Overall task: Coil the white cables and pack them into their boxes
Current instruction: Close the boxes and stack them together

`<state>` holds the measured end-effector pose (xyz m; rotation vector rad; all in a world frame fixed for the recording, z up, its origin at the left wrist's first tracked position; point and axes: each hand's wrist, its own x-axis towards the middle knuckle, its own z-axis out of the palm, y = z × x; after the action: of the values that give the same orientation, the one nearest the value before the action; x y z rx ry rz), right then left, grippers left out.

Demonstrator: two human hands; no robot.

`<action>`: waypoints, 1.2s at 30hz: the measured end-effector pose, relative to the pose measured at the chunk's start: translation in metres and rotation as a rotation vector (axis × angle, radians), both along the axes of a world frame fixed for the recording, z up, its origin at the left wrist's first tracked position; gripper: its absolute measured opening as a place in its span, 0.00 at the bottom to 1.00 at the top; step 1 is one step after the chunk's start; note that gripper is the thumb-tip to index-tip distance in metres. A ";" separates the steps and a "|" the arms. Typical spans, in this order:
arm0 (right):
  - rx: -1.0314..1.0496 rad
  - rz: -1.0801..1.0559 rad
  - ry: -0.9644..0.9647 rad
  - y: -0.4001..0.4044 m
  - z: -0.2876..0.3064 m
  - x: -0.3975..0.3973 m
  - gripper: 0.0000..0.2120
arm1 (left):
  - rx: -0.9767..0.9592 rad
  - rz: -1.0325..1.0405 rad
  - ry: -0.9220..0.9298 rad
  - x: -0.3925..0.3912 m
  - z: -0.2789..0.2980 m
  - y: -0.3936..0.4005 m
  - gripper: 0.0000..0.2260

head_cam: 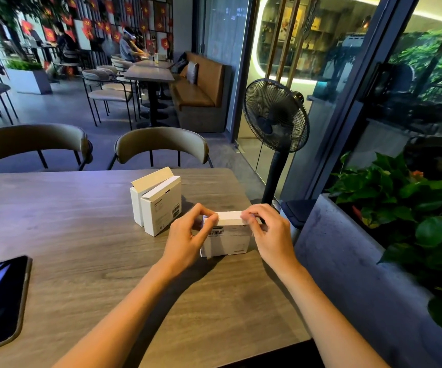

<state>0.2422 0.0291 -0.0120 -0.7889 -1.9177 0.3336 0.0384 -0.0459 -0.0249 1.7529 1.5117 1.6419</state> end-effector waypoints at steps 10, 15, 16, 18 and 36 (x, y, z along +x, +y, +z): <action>0.017 0.051 -0.114 0.003 0.006 0.003 0.12 | 0.037 0.051 0.060 -0.002 -0.004 0.004 0.08; 0.070 0.056 -0.183 0.005 0.005 0.002 0.09 | 0.034 0.031 0.154 -0.009 -0.010 0.005 0.11; 0.075 0.067 -0.217 0.003 -0.004 0.002 0.09 | 0.031 0.022 0.241 -0.010 -0.016 0.004 0.10; 0.036 0.079 -0.228 -0.003 -0.028 0.001 0.10 | 0.066 -0.011 0.299 -0.008 -0.029 0.003 0.07; -0.606 0.209 -0.759 -0.014 -0.020 0.002 0.42 | -0.029 0.156 0.454 -0.007 -0.035 0.024 0.12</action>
<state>0.2443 0.0148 -0.0324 -1.2304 -2.6653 0.8661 0.0313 -0.0222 -0.0594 2.1421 1.8959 1.3329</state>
